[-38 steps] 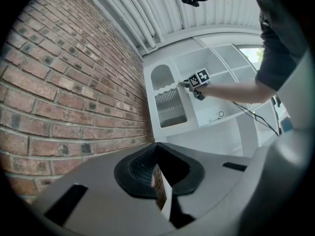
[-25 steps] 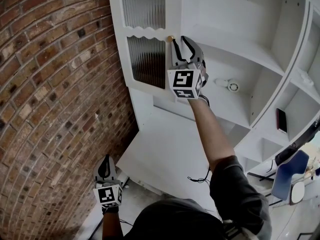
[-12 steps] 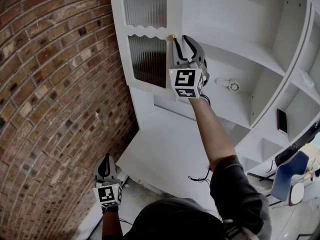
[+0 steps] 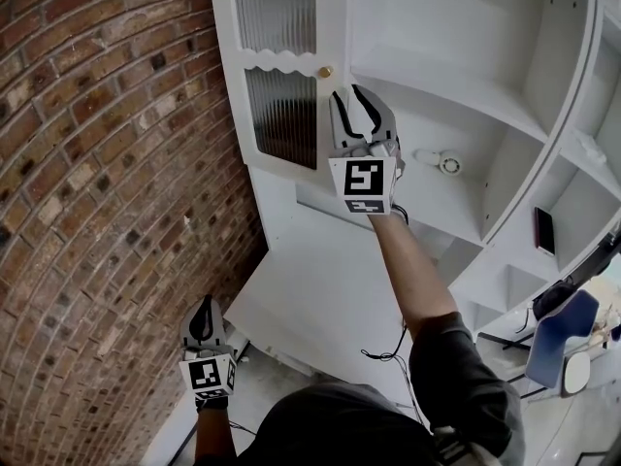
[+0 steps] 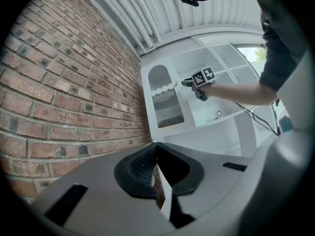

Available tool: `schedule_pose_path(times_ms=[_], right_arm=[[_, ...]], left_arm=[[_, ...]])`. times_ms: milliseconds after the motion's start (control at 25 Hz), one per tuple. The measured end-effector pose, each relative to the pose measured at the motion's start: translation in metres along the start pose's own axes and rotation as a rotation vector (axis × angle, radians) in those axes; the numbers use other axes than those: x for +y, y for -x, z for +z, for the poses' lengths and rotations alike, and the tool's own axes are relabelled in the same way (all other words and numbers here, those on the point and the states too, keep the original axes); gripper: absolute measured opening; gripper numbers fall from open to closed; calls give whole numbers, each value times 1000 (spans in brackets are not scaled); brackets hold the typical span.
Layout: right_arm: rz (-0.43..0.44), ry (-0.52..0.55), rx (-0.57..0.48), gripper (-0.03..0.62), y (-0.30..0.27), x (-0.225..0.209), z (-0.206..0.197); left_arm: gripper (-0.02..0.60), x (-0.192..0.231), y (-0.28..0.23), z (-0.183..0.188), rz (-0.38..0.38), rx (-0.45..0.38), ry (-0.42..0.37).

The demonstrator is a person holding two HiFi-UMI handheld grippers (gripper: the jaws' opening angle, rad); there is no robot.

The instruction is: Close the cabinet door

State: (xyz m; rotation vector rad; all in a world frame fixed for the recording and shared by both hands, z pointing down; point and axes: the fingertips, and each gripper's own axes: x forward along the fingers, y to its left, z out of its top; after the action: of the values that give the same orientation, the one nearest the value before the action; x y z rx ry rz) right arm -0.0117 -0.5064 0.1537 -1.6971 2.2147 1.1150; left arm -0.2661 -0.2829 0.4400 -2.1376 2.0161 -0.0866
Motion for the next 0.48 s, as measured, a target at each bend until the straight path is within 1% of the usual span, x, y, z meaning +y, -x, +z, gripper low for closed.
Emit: schedule_pose_path(times_ms=[400,480], right_arm=[[78,-96,-5,121,83,26,0],[101,-103,-12,121,100,32,1]], left_arm=[[2,-13,-3,14,-35,-33,-11],[2,-16,-3,17,-39,-39,-14]])
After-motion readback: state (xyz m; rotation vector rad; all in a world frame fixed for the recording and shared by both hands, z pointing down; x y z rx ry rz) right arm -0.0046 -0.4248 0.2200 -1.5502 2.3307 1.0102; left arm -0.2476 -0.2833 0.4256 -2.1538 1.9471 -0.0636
